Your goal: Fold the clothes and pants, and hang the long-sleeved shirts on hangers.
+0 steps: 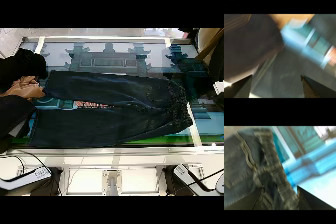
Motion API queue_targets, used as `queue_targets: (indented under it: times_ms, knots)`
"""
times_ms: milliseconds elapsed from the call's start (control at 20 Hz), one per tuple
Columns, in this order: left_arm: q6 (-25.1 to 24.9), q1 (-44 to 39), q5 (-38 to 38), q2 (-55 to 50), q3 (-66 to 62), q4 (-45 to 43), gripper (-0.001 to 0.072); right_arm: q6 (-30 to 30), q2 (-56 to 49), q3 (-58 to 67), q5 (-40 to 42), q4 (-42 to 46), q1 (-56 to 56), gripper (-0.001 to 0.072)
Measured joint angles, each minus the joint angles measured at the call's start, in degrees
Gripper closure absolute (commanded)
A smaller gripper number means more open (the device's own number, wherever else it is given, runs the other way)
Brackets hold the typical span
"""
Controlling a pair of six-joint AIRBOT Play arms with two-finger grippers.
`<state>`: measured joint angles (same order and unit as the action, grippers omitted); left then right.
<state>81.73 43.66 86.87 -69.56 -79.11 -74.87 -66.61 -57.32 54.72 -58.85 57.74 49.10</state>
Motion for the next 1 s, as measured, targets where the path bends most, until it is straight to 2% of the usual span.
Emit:
queue_targets:
  times_ms: [150, 300, 400, 500, 700, 1000]
  knots:
    - [-6.64, 11.78, 0.94, 6.03, 17.27, 5.9, 0.0014, 0.83, 2.58, -2.97, -4.35, -0.9, 1.2, 0.0253]
    - [-13.97, 25.73, -0.26, 8.41, 30.56, 16.17, 0.0013, 1.11, 3.5, -4.07, -7.5, -2.97, 1.64, 0.0254]
    - [-18.58, 33.79, -1.2, 9.07, 36.44, 21.68, 0.0013, 1.22, 3.8, -4.39, -8.85, -4.11, 1.79, 0.0254]
    - [-21.29, 39.45, -1.9, 9.31, 39.71, 22.88, 0.0013, 1.29, 3.98, -4.57, -9.7, -5.22, 1.86, 0.0253]
    - [-22.93, 44.46, -2.49, 7.23, 42.56, 19.41, 0.0014, 1.33, 4.07, -4.72, -10.58, -5.92, 1.88, 0.0254]
    - [-24.72, 43.65, -4.02, 2.84, 43.45, 18.47, 0.0014, 1.33, 4.09, -4.72, -11.76, -6.43, 1.92, 0.0254]
